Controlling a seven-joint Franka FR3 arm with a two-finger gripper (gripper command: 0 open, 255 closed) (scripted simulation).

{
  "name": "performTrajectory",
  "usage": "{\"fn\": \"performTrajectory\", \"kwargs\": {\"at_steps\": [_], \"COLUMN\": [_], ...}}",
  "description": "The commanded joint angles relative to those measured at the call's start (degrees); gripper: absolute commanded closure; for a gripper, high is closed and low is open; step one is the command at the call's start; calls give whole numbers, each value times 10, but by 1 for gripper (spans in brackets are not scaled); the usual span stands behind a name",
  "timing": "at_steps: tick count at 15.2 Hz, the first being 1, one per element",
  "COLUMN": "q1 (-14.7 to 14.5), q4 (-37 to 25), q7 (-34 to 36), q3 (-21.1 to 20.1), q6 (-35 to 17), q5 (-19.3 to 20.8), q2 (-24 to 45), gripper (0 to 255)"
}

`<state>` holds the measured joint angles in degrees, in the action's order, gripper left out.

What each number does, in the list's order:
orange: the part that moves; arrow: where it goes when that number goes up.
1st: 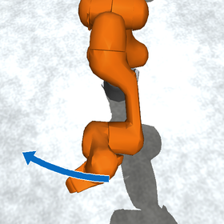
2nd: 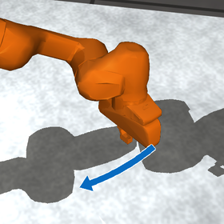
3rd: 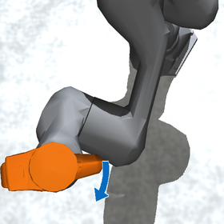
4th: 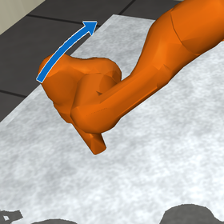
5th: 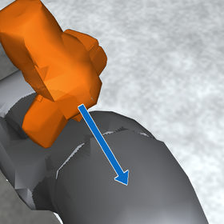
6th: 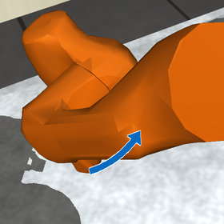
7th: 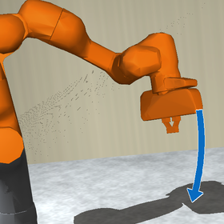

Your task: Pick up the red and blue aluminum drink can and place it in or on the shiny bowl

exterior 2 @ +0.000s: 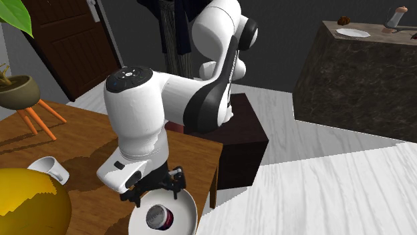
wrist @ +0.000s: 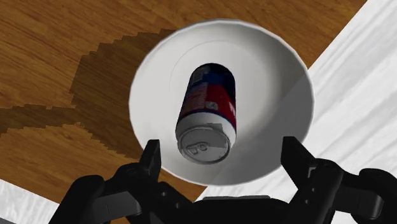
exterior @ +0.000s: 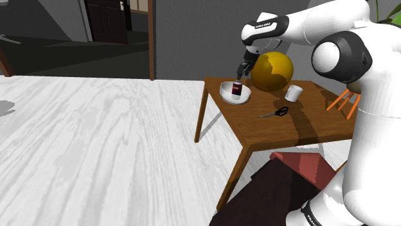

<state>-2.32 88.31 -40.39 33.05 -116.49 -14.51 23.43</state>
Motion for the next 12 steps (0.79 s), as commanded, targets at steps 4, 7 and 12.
{"fn": "performTrajectory", "kwargs": {"at_steps": [4, 7, 12], "q1": [-3, -3, -3], "q4": [-40, -40, -40], "q7": [10, 10, 10], "q3": [7, 7, 7], "q6": [60, 60, 60], "q5": [16, 16, 16], "q2": [-24, -24, -24], "gripper": [0, 0, 0]}}
